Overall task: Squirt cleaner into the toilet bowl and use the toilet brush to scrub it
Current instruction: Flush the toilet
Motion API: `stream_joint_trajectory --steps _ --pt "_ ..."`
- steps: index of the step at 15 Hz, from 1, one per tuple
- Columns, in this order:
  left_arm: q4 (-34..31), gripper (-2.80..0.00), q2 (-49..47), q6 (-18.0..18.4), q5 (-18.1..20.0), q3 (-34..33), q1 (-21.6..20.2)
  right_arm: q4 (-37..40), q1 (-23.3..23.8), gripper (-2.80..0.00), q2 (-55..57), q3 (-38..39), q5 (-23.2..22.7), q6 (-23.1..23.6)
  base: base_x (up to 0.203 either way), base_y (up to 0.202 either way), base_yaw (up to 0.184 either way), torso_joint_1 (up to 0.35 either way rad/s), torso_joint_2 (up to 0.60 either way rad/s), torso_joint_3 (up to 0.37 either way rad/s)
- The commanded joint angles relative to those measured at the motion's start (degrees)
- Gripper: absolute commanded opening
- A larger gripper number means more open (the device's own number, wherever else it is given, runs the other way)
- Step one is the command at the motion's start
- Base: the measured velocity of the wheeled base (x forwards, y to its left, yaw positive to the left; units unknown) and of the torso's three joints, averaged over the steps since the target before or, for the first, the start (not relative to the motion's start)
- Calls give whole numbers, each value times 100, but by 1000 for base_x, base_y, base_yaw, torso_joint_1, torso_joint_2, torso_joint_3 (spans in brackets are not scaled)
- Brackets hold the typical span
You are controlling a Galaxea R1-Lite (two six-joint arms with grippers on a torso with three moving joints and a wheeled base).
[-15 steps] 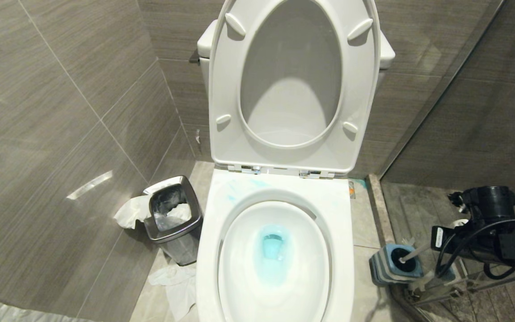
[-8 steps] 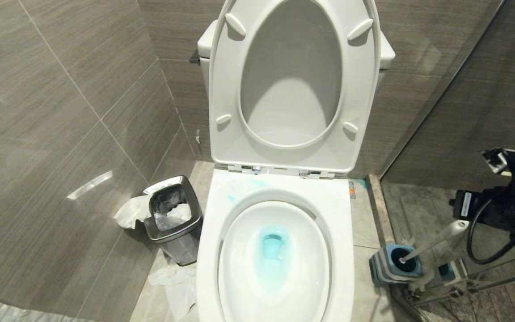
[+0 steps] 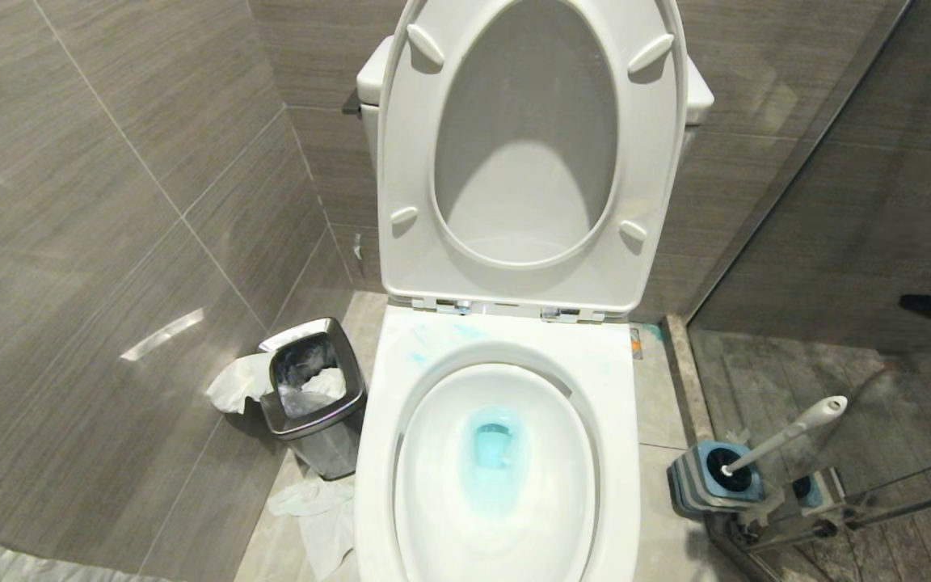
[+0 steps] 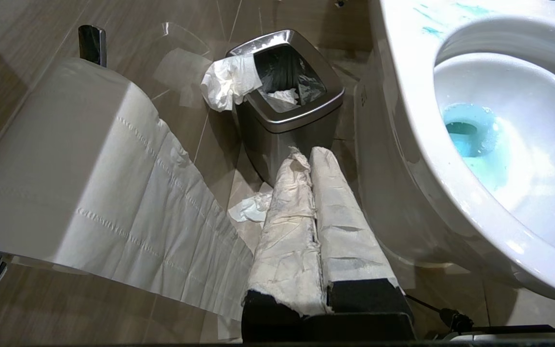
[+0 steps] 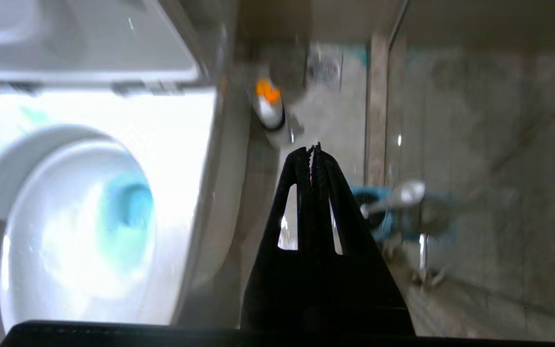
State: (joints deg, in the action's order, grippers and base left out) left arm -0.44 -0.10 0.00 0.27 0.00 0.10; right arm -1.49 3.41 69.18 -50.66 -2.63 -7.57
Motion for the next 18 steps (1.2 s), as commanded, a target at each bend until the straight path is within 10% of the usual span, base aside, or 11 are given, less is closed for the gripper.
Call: stream_joint_trajectory --steps 1,18 --pt "0 -280 1 0 0 -18 -1 -6 -15 -280 -455 -389 21 1 0 0 0 0 0 0" --pt "0 -280 1 0 1 -18 -1 -803 -314 -280 -4121 399 286 1214 0 0 0 0 0 0"
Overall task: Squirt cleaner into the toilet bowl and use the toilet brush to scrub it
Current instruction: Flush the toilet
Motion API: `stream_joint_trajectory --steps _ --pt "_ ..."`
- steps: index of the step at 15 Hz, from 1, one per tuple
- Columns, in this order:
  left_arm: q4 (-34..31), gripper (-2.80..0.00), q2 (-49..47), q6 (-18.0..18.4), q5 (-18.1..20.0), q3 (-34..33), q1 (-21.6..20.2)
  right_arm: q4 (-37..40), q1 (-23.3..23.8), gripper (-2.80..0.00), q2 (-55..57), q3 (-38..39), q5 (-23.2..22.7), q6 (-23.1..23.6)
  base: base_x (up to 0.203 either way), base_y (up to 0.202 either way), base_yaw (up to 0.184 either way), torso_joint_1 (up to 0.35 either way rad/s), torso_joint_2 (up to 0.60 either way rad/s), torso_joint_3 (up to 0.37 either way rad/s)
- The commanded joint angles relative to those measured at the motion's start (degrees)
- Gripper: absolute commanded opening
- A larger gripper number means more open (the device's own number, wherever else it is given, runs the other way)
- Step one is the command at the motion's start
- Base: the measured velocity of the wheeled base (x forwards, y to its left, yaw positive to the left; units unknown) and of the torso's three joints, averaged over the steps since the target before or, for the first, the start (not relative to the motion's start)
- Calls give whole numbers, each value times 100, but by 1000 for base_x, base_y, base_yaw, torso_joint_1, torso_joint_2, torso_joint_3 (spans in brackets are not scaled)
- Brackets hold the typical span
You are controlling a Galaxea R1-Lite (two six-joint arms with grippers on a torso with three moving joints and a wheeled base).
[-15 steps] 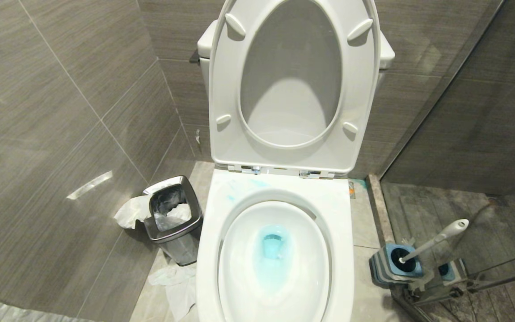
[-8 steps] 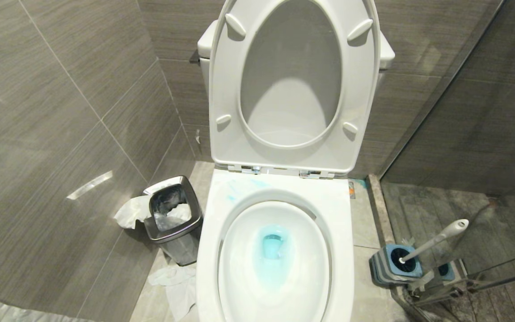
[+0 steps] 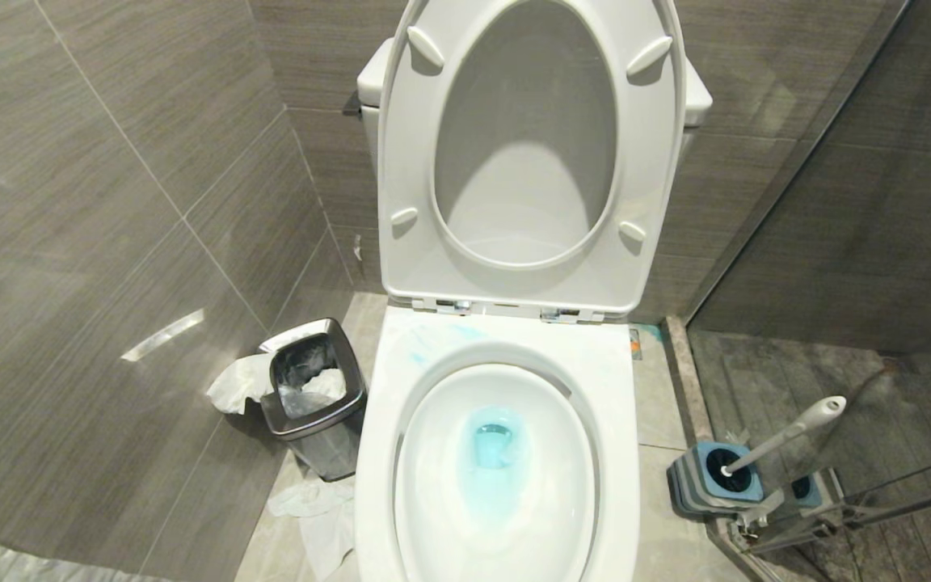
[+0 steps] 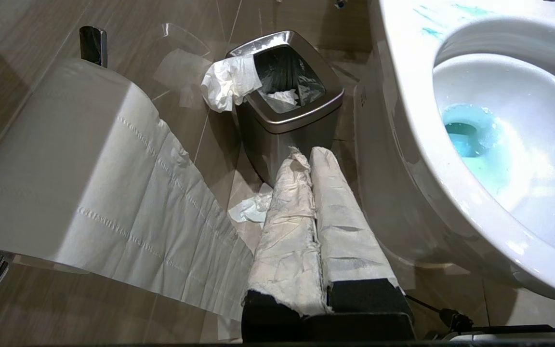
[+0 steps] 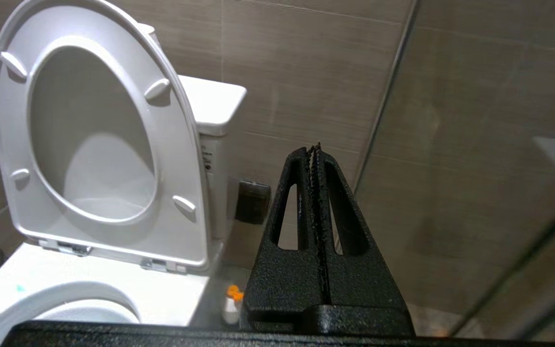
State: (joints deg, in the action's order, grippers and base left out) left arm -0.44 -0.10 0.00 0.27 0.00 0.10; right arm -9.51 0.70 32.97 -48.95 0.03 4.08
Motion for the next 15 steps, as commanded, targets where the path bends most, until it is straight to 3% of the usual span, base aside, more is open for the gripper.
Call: stream_joint_trajectory --steps 1,6,13,15 --pt "0 -280 1 0 0 -18 -1 24 -100 -280 -733 381 41 97 0 0 0 0 0 0" --pt "0 -280 1 0 0 -18 -1 185 -266 -280 -1837 1220 251 185 0 0 0 0 0 0" --pt "0 -280 1 0 5 -18 -1 164 -97 -280 -2898 2577 277 246 0 0 0 0 0 0" --pt "0 -280 1 0 0 -18 -1 -176 -97 -280 -3076 3064 335 235 0 0 0 0 0 0"
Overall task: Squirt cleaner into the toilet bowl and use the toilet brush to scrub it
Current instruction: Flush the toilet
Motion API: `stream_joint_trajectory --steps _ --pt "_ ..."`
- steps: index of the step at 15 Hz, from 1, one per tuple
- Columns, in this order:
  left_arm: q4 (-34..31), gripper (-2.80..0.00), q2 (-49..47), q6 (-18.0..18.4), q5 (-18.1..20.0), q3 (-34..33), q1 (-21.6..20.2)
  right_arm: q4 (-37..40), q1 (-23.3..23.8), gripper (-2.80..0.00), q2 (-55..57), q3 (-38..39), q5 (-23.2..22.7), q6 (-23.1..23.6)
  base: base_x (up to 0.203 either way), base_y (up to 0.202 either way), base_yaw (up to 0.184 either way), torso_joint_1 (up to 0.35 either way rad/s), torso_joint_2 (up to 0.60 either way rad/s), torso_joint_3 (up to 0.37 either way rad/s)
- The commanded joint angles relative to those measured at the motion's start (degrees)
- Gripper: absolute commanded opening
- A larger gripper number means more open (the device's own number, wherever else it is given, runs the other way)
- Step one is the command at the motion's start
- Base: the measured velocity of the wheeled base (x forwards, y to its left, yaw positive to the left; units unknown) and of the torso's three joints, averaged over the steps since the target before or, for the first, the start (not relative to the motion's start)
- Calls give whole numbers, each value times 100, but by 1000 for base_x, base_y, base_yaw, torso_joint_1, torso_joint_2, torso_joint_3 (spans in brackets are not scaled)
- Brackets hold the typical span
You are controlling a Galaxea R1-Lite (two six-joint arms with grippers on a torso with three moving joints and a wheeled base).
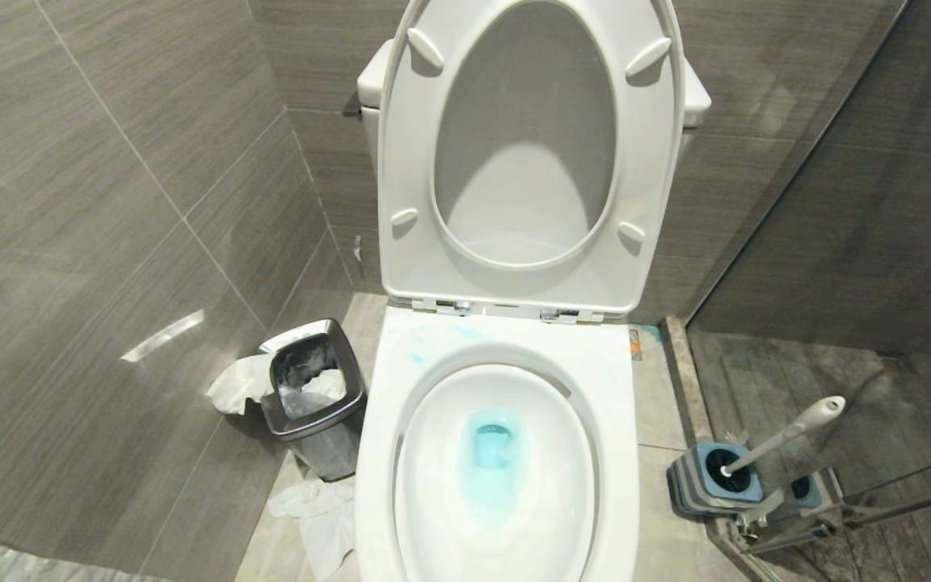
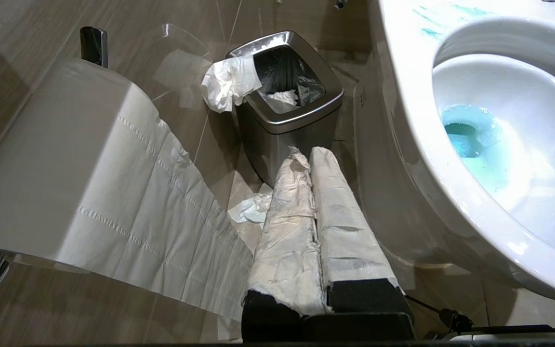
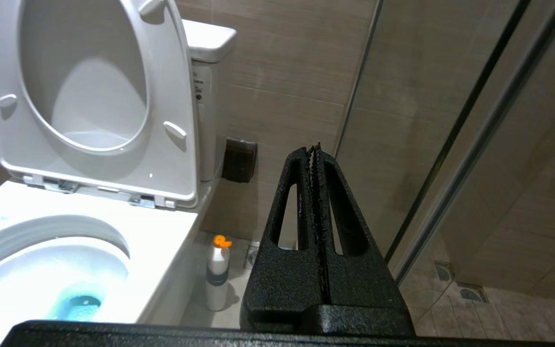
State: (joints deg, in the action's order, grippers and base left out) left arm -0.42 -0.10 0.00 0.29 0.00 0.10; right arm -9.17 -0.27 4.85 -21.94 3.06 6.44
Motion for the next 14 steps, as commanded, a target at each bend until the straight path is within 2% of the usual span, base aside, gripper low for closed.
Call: stream_joint_trajectory --steps 1,4,5,6,12,14 --pt "-2 -280 1 0 -3 -18 -1 -568 0 -280 -327 711 81 2 0 0 0 0 0 0" --pt "-2 -280 1 0 -3 -18 -1 -2192 0 -280 -453 1961 142 57 0 0 0 0 0 0" --pt "-2 -280 1 0 2 -18 -1 -2511 0 -280 -469 2190 137 78 0 0 0 0 0 0" --pt "-2 -280 1 0 -1 -18 -1 -2354 0 -280 -477 2204 126 75 0 0 0 0 0 0" --pt "-2 -280 1 0 -3 -18 -1 56 0 -280 -485 2189 98 -258 0 0 0 0 0 0" --pt "-2 -280 1 0 6 -18 -1 470 0 -280 -484 2187 -233 -370 0 0 0 0 0 0"
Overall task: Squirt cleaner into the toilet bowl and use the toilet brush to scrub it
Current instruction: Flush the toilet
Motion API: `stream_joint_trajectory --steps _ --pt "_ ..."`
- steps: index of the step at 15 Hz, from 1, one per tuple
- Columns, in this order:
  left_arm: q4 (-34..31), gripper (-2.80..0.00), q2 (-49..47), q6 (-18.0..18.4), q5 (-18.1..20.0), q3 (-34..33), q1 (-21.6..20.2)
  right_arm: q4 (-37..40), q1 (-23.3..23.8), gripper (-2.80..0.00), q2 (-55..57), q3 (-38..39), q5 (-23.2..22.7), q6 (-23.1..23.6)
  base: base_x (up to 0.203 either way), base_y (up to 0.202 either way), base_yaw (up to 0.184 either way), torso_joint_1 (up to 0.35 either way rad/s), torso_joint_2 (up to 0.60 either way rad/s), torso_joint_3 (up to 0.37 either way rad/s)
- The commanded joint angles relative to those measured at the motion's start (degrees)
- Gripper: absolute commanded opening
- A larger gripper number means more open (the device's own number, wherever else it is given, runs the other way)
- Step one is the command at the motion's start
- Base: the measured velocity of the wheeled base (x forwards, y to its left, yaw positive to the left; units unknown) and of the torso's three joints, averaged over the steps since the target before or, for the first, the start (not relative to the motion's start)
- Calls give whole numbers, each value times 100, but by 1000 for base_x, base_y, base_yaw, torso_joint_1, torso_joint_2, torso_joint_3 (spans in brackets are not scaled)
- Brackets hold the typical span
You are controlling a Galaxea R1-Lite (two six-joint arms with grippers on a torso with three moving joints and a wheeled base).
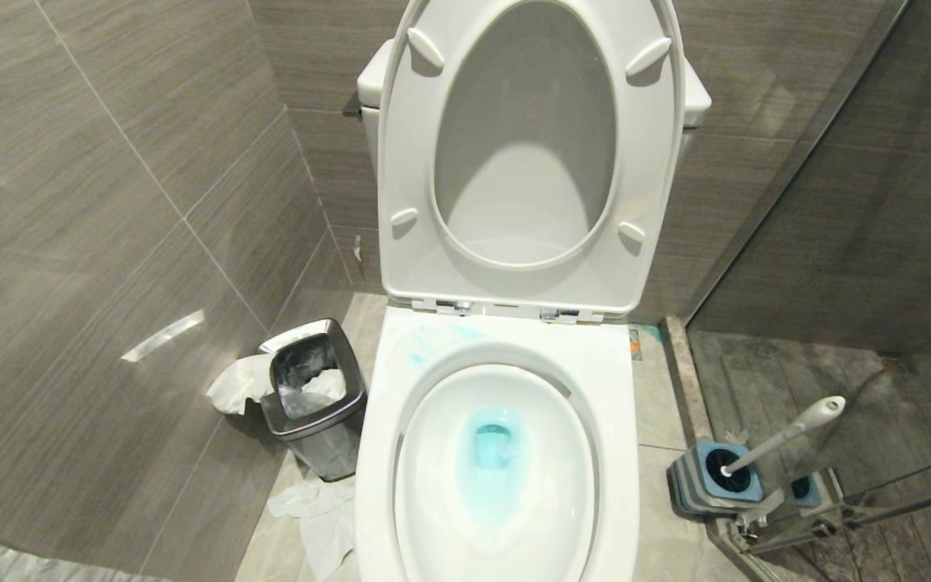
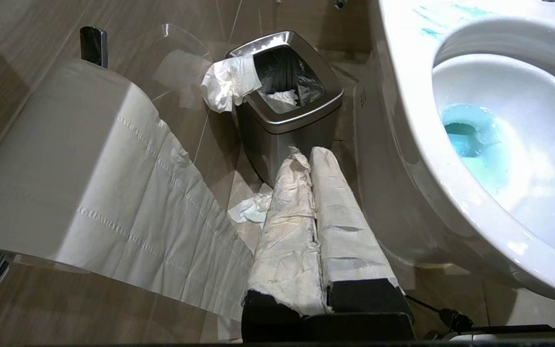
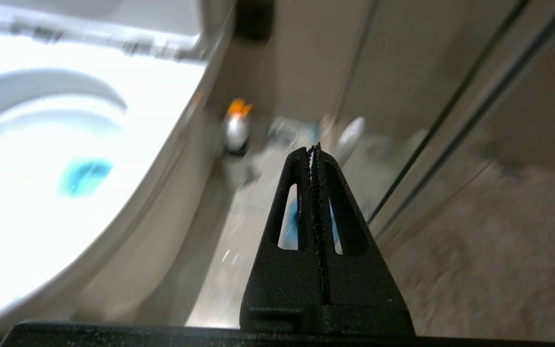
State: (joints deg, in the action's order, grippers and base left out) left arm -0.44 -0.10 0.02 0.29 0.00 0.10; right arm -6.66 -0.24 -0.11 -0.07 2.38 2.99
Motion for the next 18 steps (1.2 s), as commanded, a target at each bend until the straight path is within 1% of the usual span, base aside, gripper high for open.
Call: stream_joint_trajectory --steps 1,2,3,5,6,18 --pt "0 -280 1 -2 -3 -18 -1 571 -2 -280 11 0 -236 -43 0 0 0 0 0 0" --pt "0 -280 1 -2 -3 -18 -1 743 -2 -280 12 -9 -301 -93 0 0 0 0 0 0" --pt "0 -280 1 -2 -3 -18 -1 701 -2 -280 20 -2 -325 -146 0 0 0 0 0 0" --pt "0 -280 1 -2 -3 -18 -1 693 -2 -280 17 -1 -280 -490 0 0 0 0 0 0" --pt "0 -280 1 -2 -3 -18 -1 692 -11 -280 20 -1 -240 -554 0 0 0 0 0 0" --pt "0 -280 1 -2 6 -18 -1 684 -2 -280 20 -1 -229 -563 0 0 0 0 0 0"
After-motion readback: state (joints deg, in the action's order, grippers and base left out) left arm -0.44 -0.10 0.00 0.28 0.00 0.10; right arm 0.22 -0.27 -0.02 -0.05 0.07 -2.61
